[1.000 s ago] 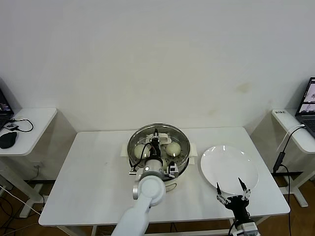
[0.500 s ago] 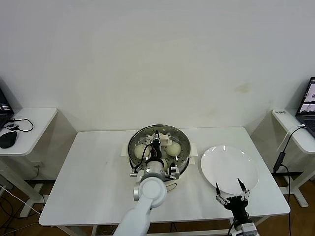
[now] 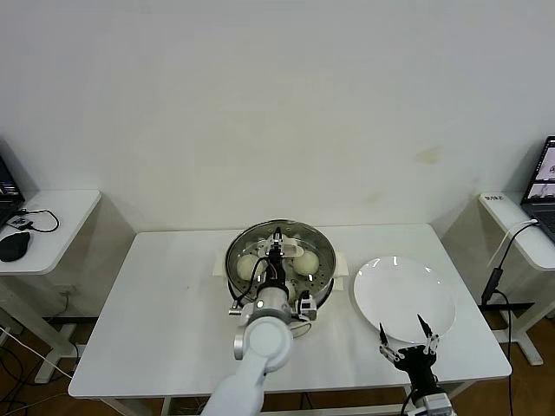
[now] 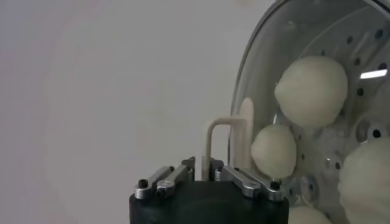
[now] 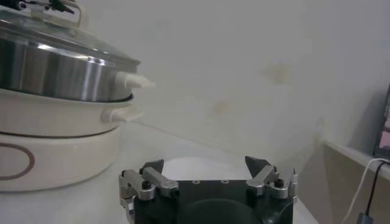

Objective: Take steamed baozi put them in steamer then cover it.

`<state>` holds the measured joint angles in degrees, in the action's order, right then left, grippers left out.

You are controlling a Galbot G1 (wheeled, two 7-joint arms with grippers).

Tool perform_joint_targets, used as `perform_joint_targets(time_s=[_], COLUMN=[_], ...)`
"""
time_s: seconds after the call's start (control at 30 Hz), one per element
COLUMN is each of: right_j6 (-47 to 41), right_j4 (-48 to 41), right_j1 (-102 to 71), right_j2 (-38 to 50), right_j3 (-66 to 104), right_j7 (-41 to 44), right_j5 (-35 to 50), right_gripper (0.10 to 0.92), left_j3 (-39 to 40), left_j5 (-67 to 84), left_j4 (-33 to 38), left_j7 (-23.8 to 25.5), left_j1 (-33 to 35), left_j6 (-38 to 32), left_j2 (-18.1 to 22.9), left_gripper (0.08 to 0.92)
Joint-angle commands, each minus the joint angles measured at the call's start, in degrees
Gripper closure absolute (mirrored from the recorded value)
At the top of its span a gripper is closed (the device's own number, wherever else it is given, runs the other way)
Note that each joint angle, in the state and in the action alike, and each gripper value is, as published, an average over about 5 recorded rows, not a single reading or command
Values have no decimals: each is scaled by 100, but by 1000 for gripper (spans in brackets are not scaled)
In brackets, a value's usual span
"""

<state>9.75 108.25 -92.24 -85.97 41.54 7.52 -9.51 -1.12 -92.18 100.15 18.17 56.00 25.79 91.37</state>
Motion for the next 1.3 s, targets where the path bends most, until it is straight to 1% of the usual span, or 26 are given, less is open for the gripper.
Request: perform_joint_targets(time_s=[0.03, 0.13, 0.27, 0.37, 0.43, 0.5, 0.57, 0.67, 0.73, 0.8, 0.9, 1.0, 1.13, 1.3], right_j6=[-12, -12, -7, -6, -9, -23, -41, -54, -52, -47, -46, -48, -41, -68], right_j4=[38, 64, 87, 94, 94, 88, 82, 85, 99, 122, 171, 244, 334, 360], right_j1=[-37, -73, -122, -141, -148, -154, -167, -217, -271, -336, -476, -662, -862, -971], right_j2=[-14, -24, -20, 0, 8, 14, 26, 80, 129, 180, 300, 491, 766, 926], right_j3=[1, 7, 30, 48, 40, 9, -45, -130, -169, -195, -244, -281, -287, -303], right_j7=[2, 2, 1, 1, 1, 1, -7, -16, -15, -14, -11, -2, -4, -56], right_j5=[-39, -50, -52, -44, -27, 26, 131, 280, 308, 307, 348, 492, 799, 981], right_gripper=[203, 203, 202, 203, 203, 202, 202, 203, 203, 202, 203, 203, 203, 203], left_j3=[125, 161, 136, -2, -218, -539, -973, -1802, -2382, -2885, -3396, -3596, -3585, -3338], left_j5=[151, 358, 797, 1439, 2180, 3080, 4316, 6902, 8489, 9573, 10636, 11122, 11028, 10703], left_j4=[862, 1195, 1849, 2455, 2842, 3130, 3313, 3319, 3236, 3154, 3089, 3020, 2818, 2412], left_j7=[34, 48, 0, -180, -425, -766, -1274, -2138, -2559, -2860, -3136, -3198, -3091, -3145], left_j1=[394, 555, 862, 1210, 1552, 1964, 2453, 3095, 3388, 3654, 4099, 4646, 5256, 5483], left_j6=[-14, -14, -39, -92, -136, -209, -401, -1144, -1700, -2111, -2340, -2394, -2739, -3118], left_j2=[-210, -444, -872, -1189, -1376, -1527, -1673, -1901, -1957, -1948, -1991, -2001, -1898, -1715], left_gripper=[523, 436, 324, 240, 200, 183, 179, 177, 177, 177, 177, 177, 177, 177])
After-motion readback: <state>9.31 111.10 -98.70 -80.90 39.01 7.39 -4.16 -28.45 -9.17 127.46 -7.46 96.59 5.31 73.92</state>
